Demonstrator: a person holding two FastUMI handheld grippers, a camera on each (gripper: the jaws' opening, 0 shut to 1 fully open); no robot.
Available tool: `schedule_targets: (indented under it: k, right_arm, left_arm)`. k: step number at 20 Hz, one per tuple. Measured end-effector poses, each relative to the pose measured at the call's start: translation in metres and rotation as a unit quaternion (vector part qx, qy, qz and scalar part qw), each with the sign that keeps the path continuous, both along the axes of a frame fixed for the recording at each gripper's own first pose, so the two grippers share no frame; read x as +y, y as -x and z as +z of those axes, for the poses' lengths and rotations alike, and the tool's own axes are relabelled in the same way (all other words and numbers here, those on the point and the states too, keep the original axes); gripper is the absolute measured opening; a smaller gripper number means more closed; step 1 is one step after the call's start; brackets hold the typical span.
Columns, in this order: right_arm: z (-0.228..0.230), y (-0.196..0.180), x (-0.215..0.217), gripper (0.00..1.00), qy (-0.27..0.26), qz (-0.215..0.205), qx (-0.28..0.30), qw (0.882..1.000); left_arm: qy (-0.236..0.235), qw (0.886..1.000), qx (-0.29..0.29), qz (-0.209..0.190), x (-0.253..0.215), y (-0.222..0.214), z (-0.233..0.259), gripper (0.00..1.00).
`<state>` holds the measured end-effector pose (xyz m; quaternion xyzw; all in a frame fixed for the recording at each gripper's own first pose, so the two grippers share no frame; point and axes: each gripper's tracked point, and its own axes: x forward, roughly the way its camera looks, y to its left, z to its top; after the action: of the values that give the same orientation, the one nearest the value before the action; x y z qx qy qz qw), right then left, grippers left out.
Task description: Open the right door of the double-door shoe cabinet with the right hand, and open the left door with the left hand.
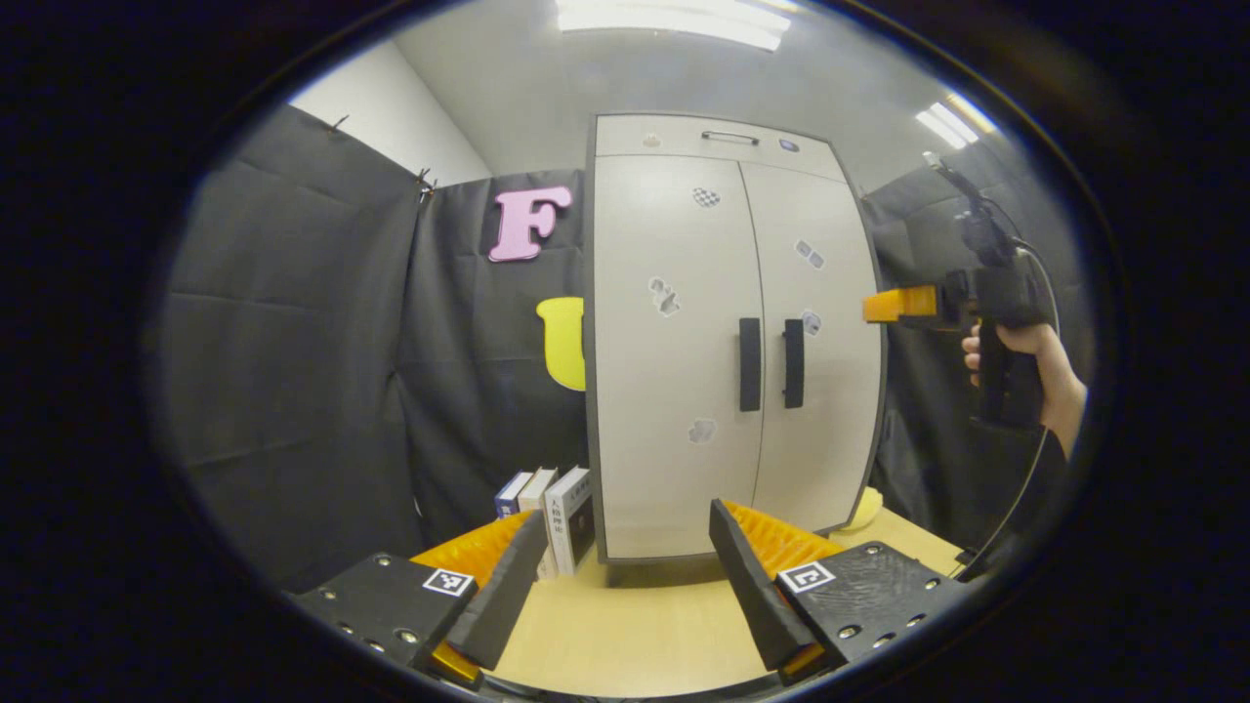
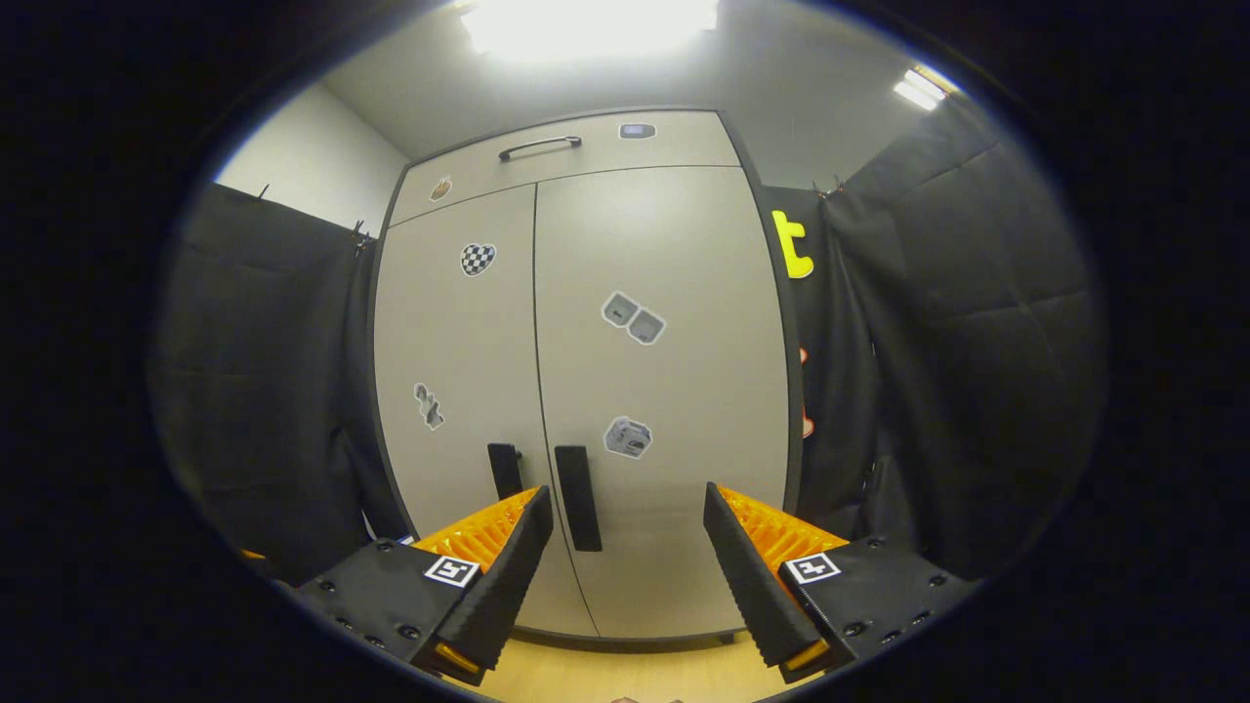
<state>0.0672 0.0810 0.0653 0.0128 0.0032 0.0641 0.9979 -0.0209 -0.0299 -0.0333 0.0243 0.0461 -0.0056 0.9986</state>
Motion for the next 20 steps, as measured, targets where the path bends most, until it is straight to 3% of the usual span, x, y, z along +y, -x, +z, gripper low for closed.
schedule_targets:
  k: [4, 8, 14, 20]
  right_arm:
    - [0.01, -0.027, 0.015, 0.98, -0.032, -0.005, 0.001, 0.999]
    - [-0.002, -0.055, 0.029, 0.98, -0.032, -0.004, 0.016, 0.999]
    - [-0.033, -0.093, 0.046, 0.98, -0.013, -0.01, 0.048, 0.999]
    - [-0.056, -0.121, 0.044, 0.98, 0.018, -0.041, 0.056, 0.997]
  left_arm:
    - [0.011, 1.0, 0.011, 0.012, 0.007, 0.01, -0.011, 0.97]
    - [0.015, 0.999, 0.028, 0.027, 0.022, 0.017, -0.025, 0.98]
    - [0.025, 0.997, 0.044, 0.054, 0.048, 0.021, -0.039, 0.98]
    - [0.019, 0.995, 0.057, 0.074, 0.067, 0.022, -0.049, 0.97]
